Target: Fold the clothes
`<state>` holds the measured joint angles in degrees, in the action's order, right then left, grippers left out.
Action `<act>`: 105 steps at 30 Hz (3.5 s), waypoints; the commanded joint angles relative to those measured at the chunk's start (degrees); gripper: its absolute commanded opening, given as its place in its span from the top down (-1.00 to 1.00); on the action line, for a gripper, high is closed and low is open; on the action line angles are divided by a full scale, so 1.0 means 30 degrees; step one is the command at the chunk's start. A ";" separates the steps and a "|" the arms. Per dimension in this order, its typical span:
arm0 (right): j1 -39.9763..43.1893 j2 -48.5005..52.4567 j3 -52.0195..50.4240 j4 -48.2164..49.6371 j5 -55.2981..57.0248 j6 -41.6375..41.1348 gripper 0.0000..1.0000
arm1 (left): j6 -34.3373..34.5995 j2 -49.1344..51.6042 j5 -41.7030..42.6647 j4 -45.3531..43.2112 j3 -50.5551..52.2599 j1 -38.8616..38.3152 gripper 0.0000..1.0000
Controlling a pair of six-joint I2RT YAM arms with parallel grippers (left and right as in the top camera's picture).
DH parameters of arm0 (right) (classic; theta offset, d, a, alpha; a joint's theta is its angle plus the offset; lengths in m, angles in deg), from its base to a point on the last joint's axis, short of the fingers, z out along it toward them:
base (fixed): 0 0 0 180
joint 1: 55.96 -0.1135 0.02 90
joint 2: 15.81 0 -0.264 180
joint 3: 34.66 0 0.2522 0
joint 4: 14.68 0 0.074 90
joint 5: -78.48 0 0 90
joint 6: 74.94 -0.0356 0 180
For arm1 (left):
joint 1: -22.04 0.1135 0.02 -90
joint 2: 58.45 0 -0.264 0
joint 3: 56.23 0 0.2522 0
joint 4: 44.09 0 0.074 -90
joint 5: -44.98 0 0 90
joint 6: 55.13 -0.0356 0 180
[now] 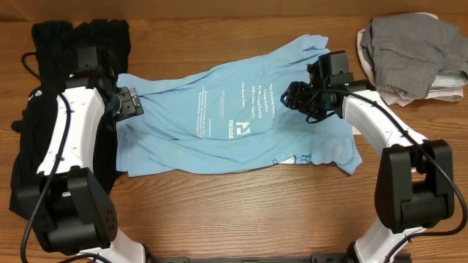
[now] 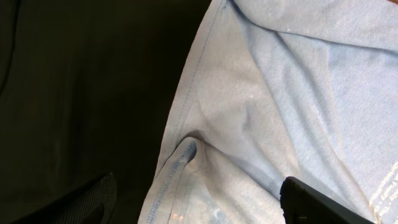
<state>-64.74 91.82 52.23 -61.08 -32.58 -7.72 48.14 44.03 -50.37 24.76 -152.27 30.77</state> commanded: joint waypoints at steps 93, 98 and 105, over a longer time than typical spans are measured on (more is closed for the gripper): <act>-0.0036 -0.0058 1.3996 -1.3733 0.4175 0.4685 -0.91 | -0.7074 0.9559 0.2798 -0.4648 -0.7985 0.0707 -0.60; -0.0036 -0.0058 1.3996 -1.3741 0.4167 0.4685 -0.91 | -0.6980 0.9559 0.3300 -0.4328 -0.7708 0.0707 -0.20; -0.0036 -0.0058 1.3996 -1.3573 0.4175 0.4692 -0.89 | -0.6382 0.9559 0.3242 -0.4291 -0.7439 0.0707 0.67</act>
<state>-64.74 91.82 92.77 -102.41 -20.45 6.09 28.76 72.24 -41.17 11.84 -174.70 32.58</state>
